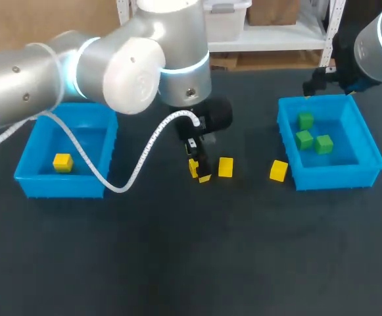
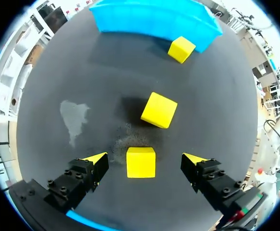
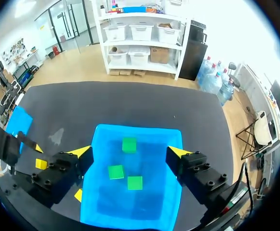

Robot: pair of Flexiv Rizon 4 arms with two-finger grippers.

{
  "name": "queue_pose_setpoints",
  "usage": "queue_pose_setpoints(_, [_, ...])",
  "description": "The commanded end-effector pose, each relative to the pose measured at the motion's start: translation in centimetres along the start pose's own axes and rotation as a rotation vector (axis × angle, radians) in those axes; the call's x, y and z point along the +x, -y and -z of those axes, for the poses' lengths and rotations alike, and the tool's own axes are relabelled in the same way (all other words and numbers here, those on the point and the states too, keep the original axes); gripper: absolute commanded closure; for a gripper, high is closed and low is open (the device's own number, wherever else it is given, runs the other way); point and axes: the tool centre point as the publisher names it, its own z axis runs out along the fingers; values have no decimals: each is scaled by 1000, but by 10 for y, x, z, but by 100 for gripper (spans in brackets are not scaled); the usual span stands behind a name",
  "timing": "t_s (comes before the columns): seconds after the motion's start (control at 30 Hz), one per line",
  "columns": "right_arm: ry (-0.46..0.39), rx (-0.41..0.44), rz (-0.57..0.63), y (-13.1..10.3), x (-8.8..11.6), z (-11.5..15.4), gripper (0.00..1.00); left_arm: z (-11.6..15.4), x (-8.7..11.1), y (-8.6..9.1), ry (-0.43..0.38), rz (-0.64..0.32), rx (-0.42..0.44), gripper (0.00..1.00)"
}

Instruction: Put the green cubes in the right bin and the yellow cubes in the left bin.

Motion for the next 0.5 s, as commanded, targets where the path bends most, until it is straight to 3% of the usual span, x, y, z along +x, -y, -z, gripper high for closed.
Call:
queue_pose_setpoints(0.03, [9,5,-2,-1,2,1,0,-9,-2,-6,-44,7,-4,27])
queue_pose_setpoints(0.07, [9,5,-2,-1,2,1,0,-11,-1,-8,-55,5,-17,55])
queue_pose_setpoints(0.1, [9,5,-2,-1,2,1,0,-13,0,-9,-59,6,-26,72])
queue_pose_setpoints(0.13, [9,5,-2,-1,2,1,0,-14,0,-10,-60,10,-30,100])
queue_pose_setpoints(0.5, [9,5,-2,-1,2,1,0,-4,6,-21,-27,76,-66,100])
